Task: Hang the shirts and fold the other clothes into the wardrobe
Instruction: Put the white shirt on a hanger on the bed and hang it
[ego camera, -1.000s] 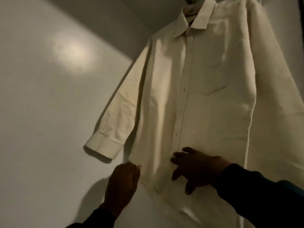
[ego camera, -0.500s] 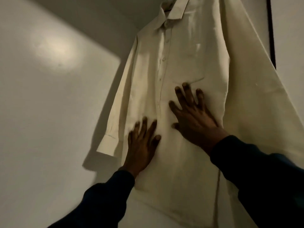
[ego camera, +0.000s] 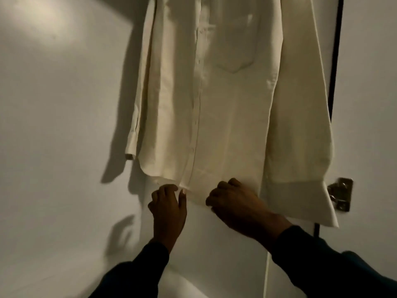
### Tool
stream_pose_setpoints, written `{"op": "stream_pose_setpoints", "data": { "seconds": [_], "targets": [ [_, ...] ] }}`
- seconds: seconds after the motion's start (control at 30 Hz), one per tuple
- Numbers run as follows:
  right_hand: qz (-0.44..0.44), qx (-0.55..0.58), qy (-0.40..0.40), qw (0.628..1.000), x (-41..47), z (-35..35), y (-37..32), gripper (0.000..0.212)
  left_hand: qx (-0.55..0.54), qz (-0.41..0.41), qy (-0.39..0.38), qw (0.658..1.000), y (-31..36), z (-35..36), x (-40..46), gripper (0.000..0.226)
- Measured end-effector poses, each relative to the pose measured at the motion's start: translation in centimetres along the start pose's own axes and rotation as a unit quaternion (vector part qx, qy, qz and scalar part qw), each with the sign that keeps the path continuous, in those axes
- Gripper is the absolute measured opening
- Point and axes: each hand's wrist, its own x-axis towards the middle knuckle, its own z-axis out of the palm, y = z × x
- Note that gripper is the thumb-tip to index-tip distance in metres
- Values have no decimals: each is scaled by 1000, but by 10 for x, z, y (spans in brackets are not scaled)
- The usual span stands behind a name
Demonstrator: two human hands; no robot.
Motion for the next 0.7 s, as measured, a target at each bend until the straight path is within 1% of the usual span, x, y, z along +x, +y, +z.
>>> {"op": "stream_pose_setpoints", "data": {
  "seconds": [0.07,0.17,0.23,0.3,0.4,0.53,0.63,0.7],
  "targets": [
    [16,36,25,999,-8,3,-7,29,-9,-13,-13,1000,9,-11,-7,19],
    [38,76,42,996,-25,11,-23,30,-25,-58,-59,996,24,-27,-25,19],
    [44,106,46,992,-41,17,-34,28,-28,-118,-131,984,32,-34,-43,22],
    [66,149,31,986,-60,25,-49,28,-40,-157,-207,965,34,-43,-65,26],
    [92,180,10,979,-91,42,-70,29,-75,-178,-263,945,42,-58,-103,23],
    [133,202,-8,970,-139,76,-97,26,-77,-173,-301,935,53,-63,-153,14],
    [176,220,-9,959,-182,96,-114,22,-56,-120,-327,936,67,-57,-188,8],
    [208,234,-10,950,-214,104,-123,21,-37,-70,-339,937,80,-56,-212,10]
  ]
}}
